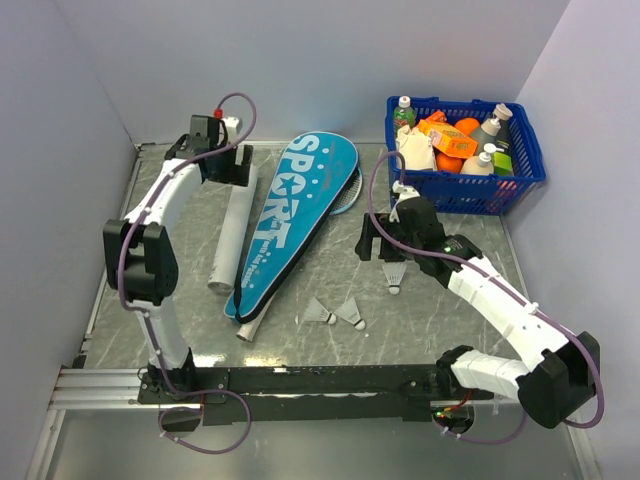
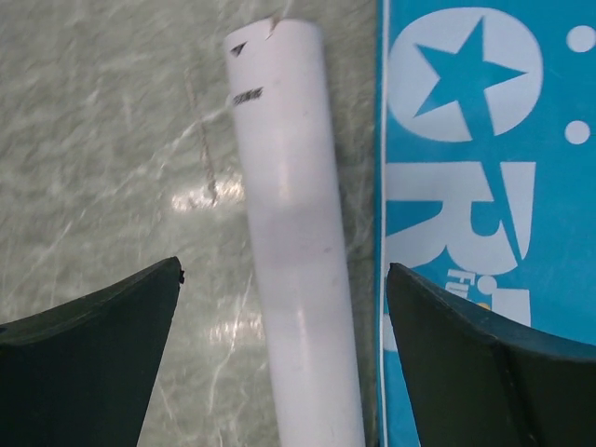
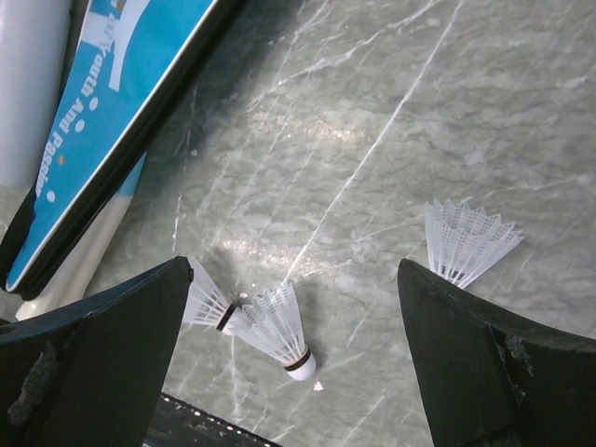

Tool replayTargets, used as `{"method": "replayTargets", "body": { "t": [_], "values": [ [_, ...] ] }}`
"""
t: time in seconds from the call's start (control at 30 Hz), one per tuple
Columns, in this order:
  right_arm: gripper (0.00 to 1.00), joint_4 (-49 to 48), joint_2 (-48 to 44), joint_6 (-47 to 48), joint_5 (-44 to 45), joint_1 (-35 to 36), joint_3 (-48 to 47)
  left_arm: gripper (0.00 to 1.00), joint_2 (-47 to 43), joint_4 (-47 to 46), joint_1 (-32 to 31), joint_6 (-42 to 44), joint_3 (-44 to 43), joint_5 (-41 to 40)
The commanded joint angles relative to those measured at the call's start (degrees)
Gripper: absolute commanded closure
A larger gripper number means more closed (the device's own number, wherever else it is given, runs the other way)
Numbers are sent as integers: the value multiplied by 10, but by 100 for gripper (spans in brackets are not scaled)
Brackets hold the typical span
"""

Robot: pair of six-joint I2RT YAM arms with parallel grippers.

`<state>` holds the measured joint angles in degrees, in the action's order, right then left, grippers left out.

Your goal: Pack up the badminton gear

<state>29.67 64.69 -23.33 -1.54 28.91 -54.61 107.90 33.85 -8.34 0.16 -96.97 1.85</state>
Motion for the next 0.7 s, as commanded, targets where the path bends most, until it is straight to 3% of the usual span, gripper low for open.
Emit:
{"method": "replayTargets", "body": {
  "t": [0.0, 0.27, 0.67],
  "values": [
    [0, -22, -14, -2, -32, 4, 8, 4, 51, -25, 9, 47, -50, 62],
    [0, -25, -15, 1, -46, 4, 17, 4, 138, -19, 9, 49, -129, 47],
    [0, -44, 18, 2, -80, 6, 26, 4, 213, -63, -19, 54, -118, 8]
  ]
}}
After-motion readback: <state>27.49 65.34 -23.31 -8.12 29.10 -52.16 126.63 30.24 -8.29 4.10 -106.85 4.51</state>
